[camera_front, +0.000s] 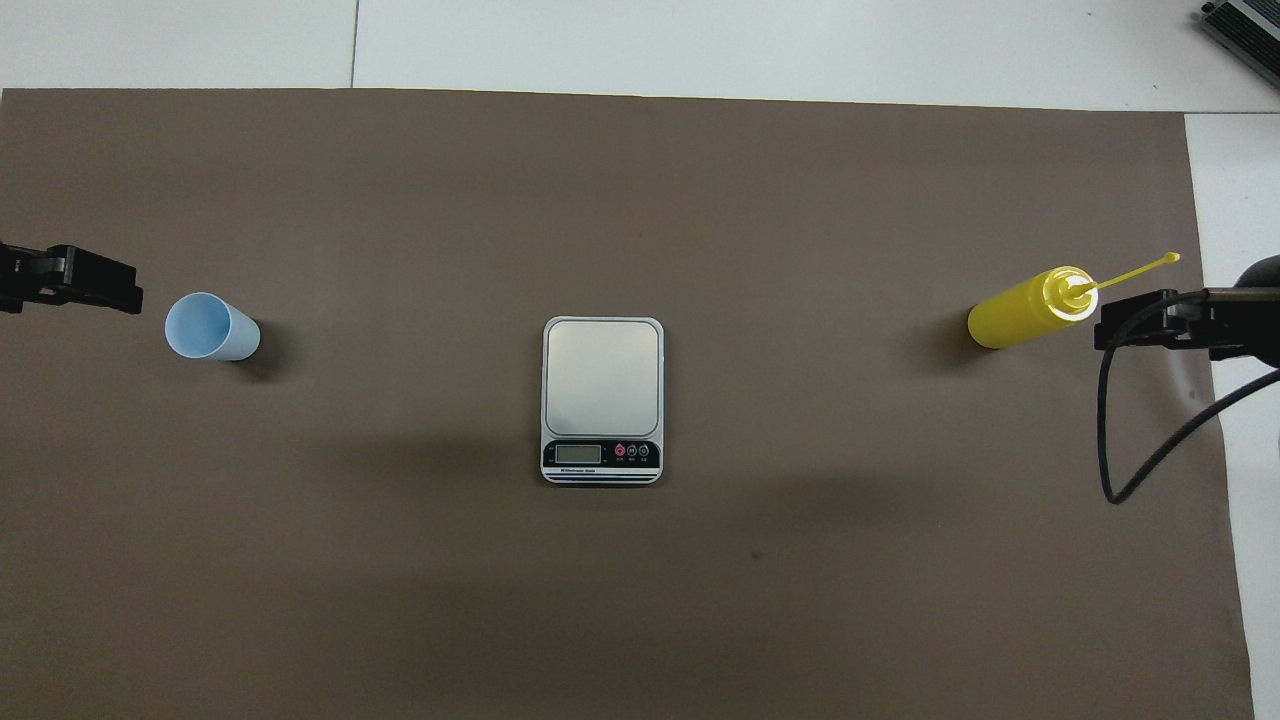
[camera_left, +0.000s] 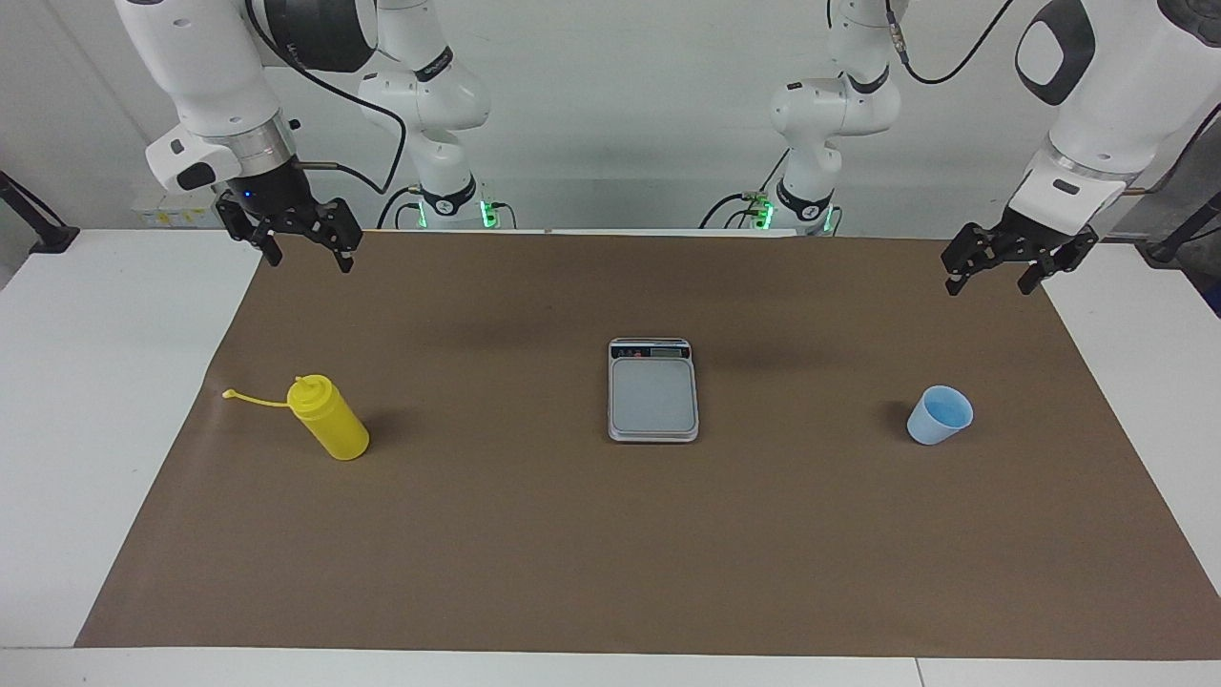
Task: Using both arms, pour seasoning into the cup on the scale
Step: 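Move the left gripper toward the light blue cup, then close the left gripper around the light blue cup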
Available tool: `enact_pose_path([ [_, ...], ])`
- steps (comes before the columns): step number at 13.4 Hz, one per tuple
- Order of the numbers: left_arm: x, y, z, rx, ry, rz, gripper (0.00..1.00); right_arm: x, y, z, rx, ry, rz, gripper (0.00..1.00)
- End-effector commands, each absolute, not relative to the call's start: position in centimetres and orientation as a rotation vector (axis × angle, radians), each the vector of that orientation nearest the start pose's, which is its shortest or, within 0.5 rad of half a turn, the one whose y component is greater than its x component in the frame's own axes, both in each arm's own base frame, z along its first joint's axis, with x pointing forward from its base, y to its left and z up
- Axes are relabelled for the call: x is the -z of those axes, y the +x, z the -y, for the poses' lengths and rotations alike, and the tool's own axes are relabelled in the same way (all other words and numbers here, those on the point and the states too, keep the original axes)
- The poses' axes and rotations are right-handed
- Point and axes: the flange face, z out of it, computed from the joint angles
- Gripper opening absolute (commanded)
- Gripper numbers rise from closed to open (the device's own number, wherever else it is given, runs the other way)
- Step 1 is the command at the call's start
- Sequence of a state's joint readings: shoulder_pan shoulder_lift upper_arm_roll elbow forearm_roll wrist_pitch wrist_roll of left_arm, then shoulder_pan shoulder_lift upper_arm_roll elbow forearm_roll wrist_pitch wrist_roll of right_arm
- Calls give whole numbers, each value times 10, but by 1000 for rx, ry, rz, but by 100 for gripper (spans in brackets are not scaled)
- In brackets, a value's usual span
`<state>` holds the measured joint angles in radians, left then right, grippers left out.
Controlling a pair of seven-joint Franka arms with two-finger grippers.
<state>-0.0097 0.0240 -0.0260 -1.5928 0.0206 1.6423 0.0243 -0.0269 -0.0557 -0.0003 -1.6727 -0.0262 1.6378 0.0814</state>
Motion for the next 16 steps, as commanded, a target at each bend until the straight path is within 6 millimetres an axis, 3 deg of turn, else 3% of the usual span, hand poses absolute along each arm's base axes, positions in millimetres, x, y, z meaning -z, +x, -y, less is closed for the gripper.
enact_pose_path([
  [1,-587,546,14,83,-3098,-99,100,-613,541,18,10,-3152,-173,100],
  [7,-561,551,16,100,-3099,-106,100,-613,541,18,10,-3150,-173,100],
  [16,-476,602,22,84,-3115,-120,100,-613,541,19,10,-3150,-176,100],
])
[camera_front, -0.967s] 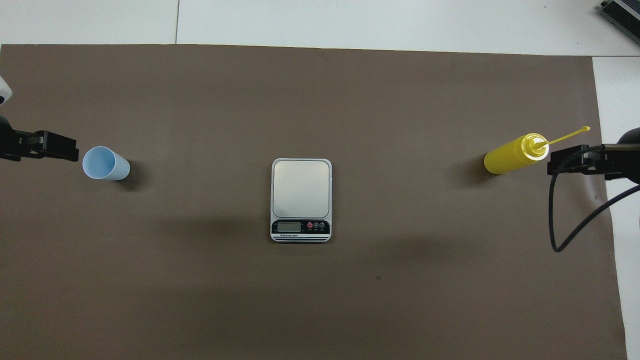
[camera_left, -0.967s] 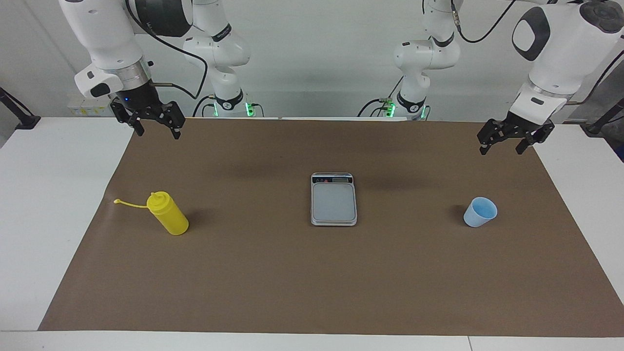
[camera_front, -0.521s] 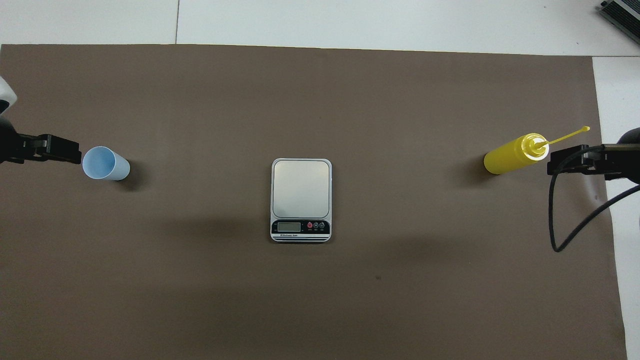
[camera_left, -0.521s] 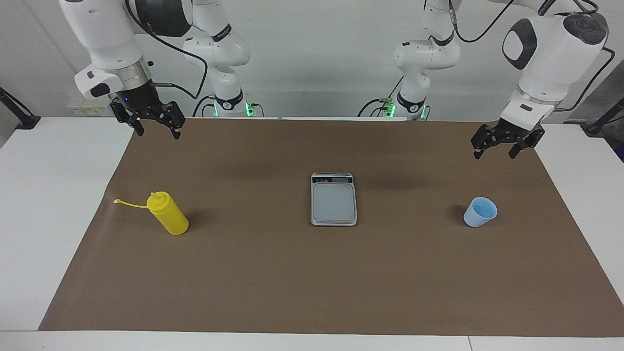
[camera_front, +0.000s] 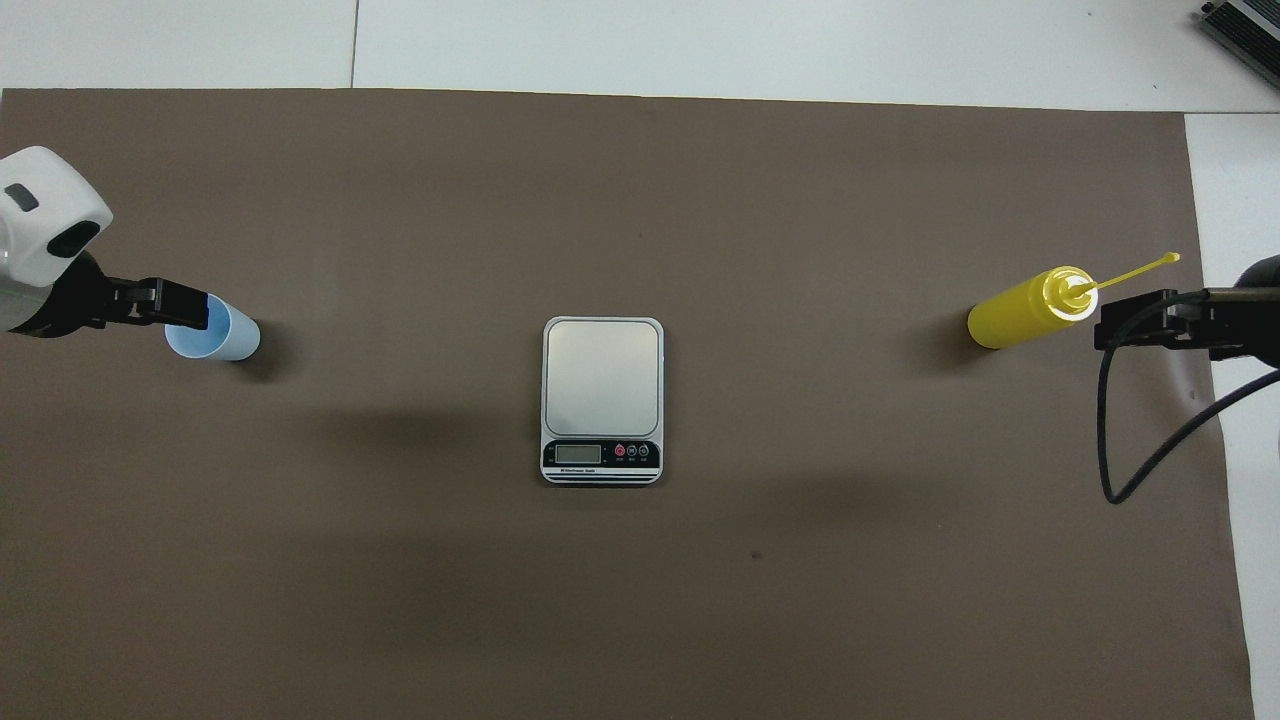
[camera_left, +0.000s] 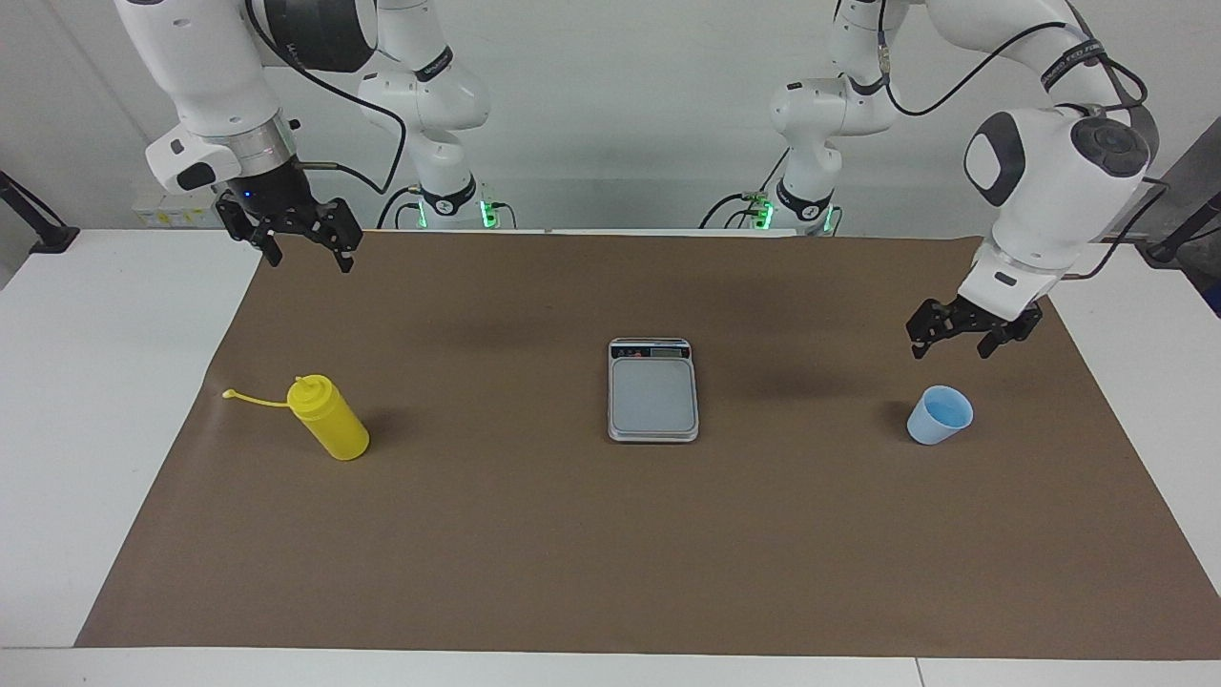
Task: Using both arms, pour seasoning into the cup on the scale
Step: 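Close the left gripper around the light blue cup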
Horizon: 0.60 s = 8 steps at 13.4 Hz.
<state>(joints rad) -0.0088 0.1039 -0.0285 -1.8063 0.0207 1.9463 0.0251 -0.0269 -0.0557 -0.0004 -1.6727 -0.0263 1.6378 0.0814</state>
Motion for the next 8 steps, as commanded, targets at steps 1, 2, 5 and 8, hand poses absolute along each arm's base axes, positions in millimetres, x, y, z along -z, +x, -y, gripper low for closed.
enact_pose_path([
  [1,-475,602,23,98,-3115,-122,100,-613,541,18,10,-3152,-173,100],
  [2,-472,604,23,101,-3116,-122,100,-613,541,18,10,-3150,-173,100],
  [5,-451,606,23,96,-3117,-123,100,-613,541,18,10,-3150,-173,100],
  [8,-423,601,22,94,-3120,-123,100,-613,541,18,10,-3150,-173,100],
])
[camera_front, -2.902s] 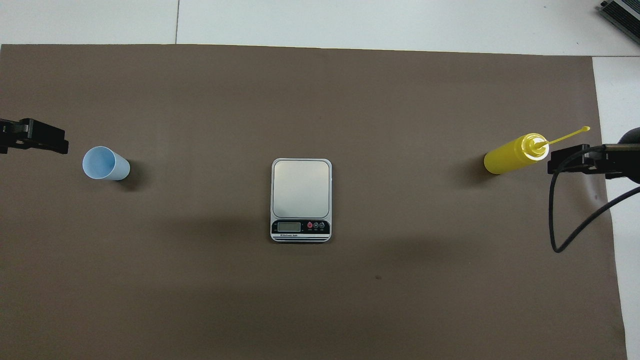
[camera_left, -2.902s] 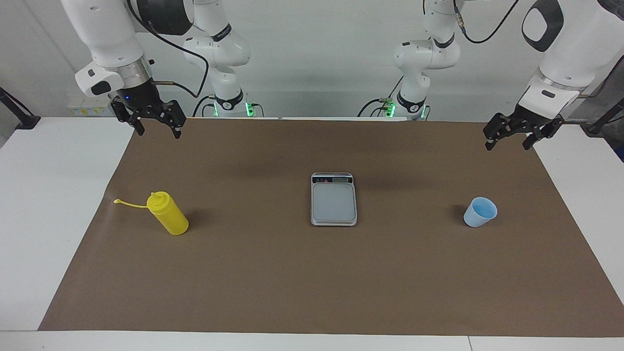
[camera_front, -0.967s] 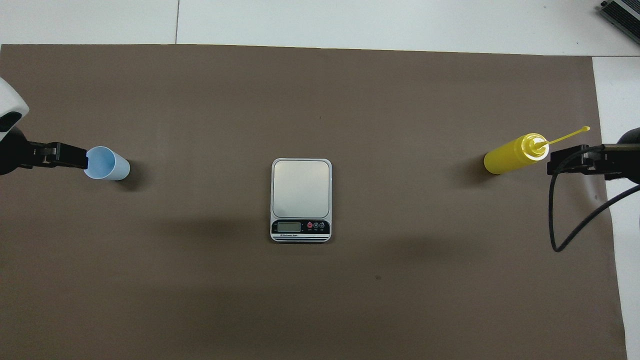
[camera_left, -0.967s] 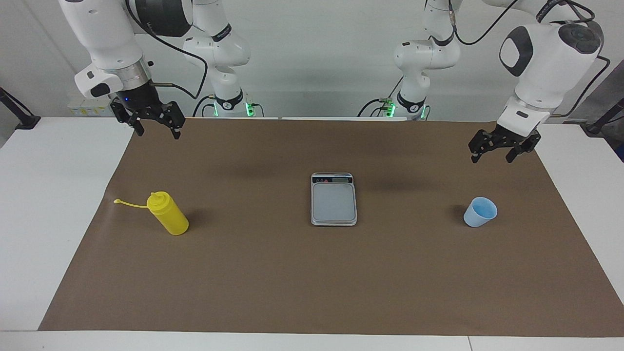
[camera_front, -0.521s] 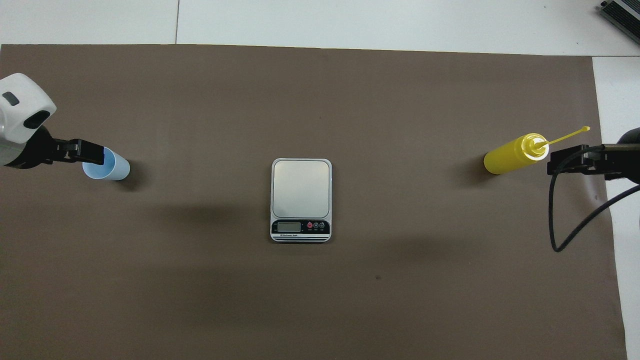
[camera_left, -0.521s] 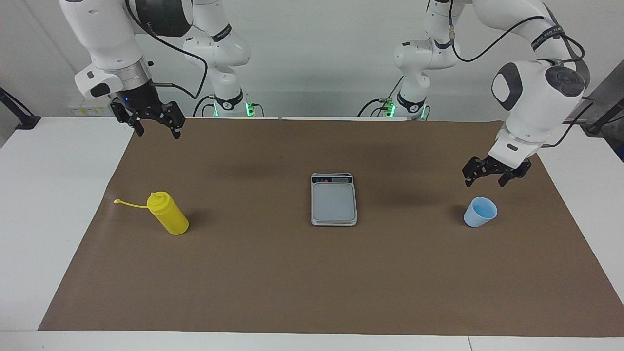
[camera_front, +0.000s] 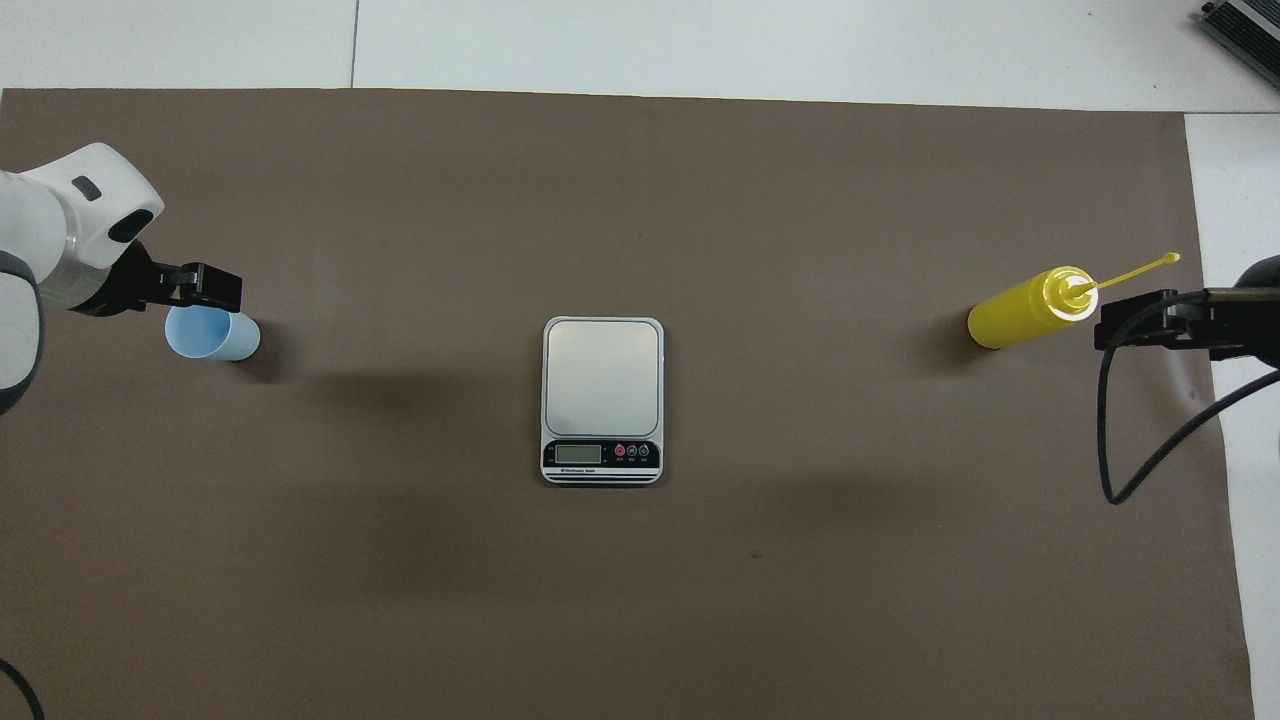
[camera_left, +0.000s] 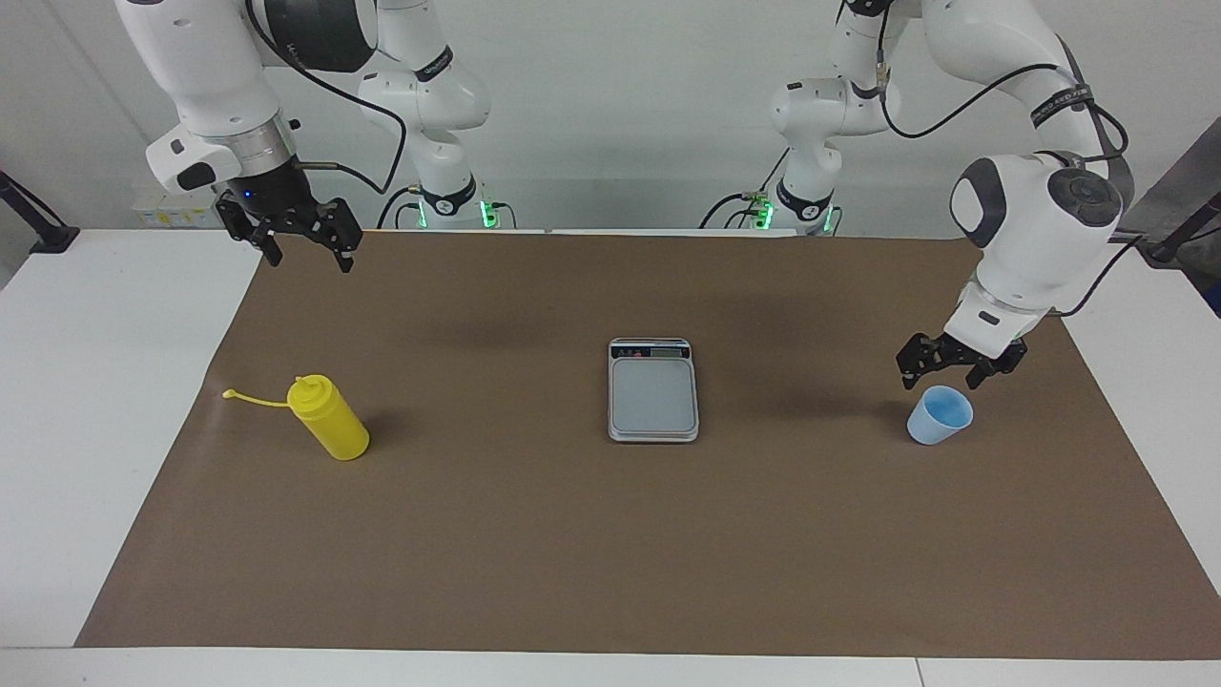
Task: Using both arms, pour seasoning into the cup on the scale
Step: 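Close the left gripper around the light blue cup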
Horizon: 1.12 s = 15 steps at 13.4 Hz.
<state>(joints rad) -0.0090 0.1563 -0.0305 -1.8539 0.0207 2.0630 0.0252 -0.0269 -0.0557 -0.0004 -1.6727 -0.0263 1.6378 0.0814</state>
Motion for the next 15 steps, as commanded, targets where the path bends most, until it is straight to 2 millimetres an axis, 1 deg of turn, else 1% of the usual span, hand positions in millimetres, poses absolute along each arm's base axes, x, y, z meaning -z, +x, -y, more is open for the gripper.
enact_pose_path([
  [1,-417,602,22,84,-3120,-120,100,-613,541,18,10,-3150,-173,100],
  [3,-401,605,22,60,-3124,-101,100,-613,541,18,10,-3150,-173,100],
  [4,-398,606,19,65,-3134,-85,100,-613,541,18,10,-3152,-173,100],
  [6,-390,606,16,72,-3152,-58,100,-613,541,18,10,-3152,-173,100],
  [9,-368,603,16,85,-3152,-57,100,-613,541,18,10,-3152,-173,100],
  [10,-364,601,16,89,-3152,-57,100,-613,541,18,10,-3152,-173,100],
  [15,-355,598,16,80,-3152,-59,100,-613,541,19,10,-3150,-176,100],
])
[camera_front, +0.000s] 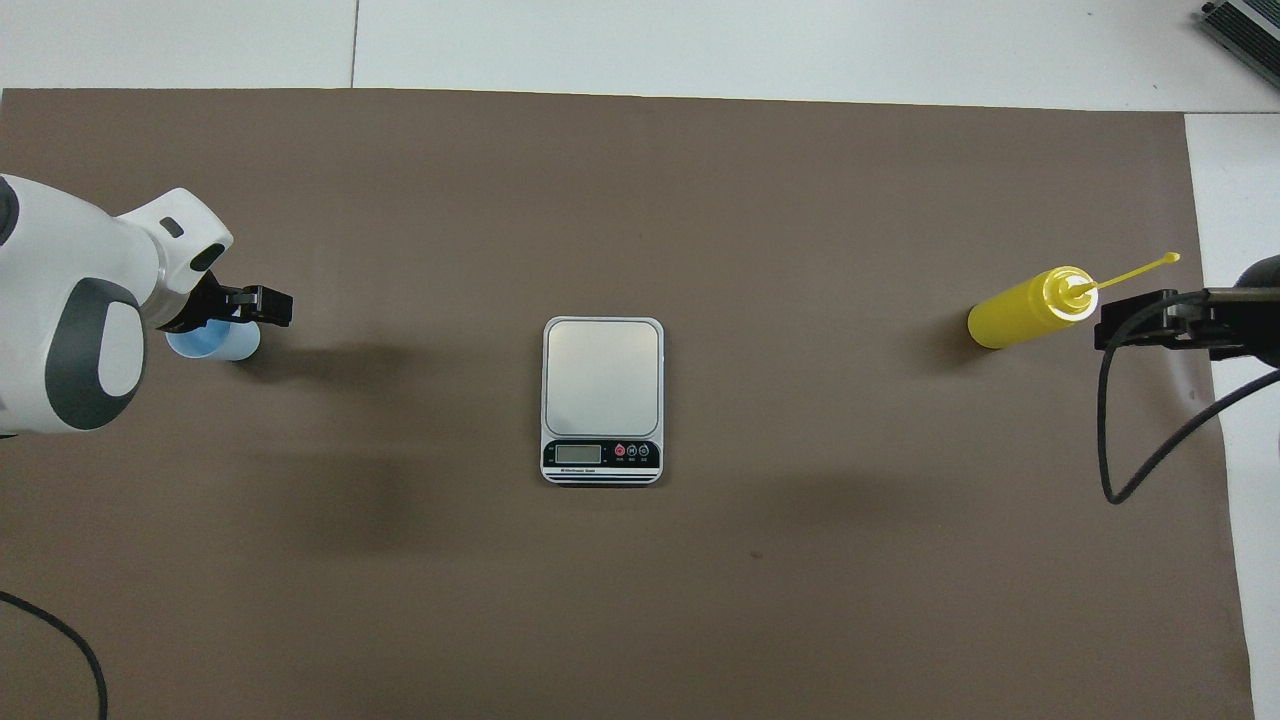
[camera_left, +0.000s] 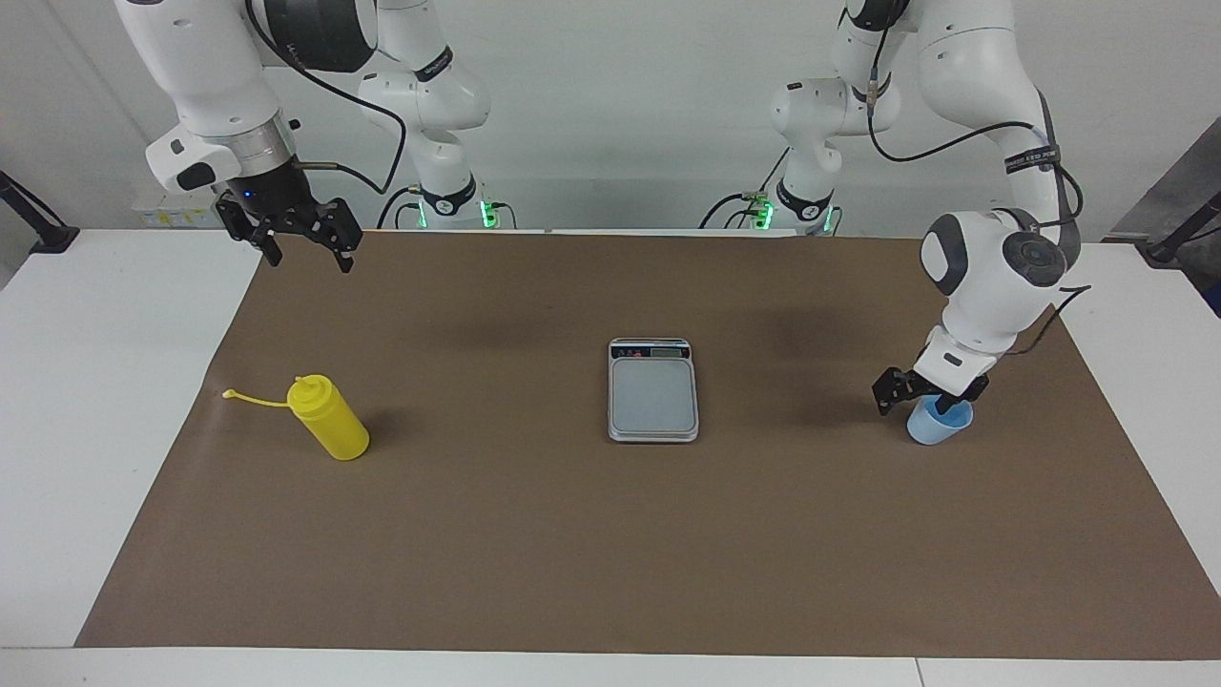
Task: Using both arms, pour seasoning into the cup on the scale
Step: 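Close the left gripper around the light blue cup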
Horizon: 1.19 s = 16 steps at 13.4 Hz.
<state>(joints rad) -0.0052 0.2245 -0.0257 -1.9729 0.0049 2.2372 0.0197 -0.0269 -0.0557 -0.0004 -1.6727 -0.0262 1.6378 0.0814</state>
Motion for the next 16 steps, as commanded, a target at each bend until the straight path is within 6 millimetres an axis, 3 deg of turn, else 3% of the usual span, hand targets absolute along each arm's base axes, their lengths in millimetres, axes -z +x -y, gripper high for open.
enact_pose_path([
  [1,-355,598,16,87,-3152,-59,100,-613,541,19,10,-3151,-176,100],
  [6,-352,597,13,75,-3152,-69,100,-613,541,18,10,-3150,-173,100],
  [14,-346,595,11,99,-3149,-85,75,-613,541,18,10,-3150,-173,100],
  [16,-346,595,1,102,-3148,-87,68,-613,541,18,10,-3152,-173,100],
])
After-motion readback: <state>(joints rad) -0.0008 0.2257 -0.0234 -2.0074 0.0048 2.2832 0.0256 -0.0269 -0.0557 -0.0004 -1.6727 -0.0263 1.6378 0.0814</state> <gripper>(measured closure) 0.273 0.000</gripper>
